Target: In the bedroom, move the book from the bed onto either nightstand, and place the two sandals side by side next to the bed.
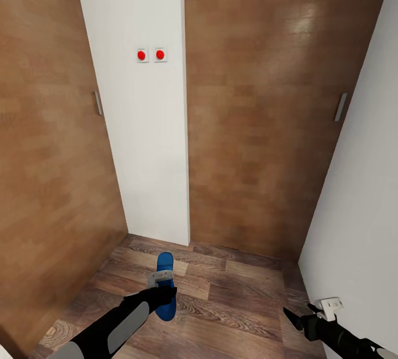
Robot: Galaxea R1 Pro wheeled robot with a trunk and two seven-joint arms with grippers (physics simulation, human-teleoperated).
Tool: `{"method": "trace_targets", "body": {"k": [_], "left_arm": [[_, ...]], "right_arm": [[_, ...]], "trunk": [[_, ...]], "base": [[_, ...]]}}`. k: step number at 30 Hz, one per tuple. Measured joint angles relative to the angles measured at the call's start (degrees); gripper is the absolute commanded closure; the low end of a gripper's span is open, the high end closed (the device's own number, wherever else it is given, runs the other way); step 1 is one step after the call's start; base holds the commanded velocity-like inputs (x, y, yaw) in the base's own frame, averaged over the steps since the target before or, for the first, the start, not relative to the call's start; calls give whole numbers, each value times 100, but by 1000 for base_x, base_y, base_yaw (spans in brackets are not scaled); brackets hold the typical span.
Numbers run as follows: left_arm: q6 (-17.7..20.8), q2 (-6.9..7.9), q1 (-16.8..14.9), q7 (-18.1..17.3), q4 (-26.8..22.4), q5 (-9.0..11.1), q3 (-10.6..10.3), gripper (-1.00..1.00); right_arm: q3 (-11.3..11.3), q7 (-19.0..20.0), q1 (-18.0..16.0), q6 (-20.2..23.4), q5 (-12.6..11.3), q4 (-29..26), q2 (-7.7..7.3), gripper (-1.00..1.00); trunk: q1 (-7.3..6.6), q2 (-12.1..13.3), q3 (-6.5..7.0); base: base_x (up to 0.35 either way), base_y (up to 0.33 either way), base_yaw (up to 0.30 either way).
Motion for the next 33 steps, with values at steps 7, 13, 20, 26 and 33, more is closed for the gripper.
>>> {"method": "trace_targets", "body": {"k": [7,13,20,26,33], "left_arm": [[2,0,0,2,0,2,0,100],[5,-1,0,1,0,4,0,100],[5,0,0,0,0,6,0,100],[0,-1,0,6,0,7,0,100],[15,0,0,23,0,13,8,100]], "right_arm": [[0,0,0,0,-1,4,0,-100],[0,0,0,0,0,3,0,-100],[0,0,0,0,1,4,0,-100],[0,0,1,0,0,4,0,-100],[1,0,-2,0,0,4,0,-100]], "trunk": [[-44,80,34],[-176,321,141],[-308,563,250],[-308,563,250],[-306,563,250]], "base": [[0,0,0],[0,0,0],[0,0,0],[0,0,0],[-66,0,0]]}}
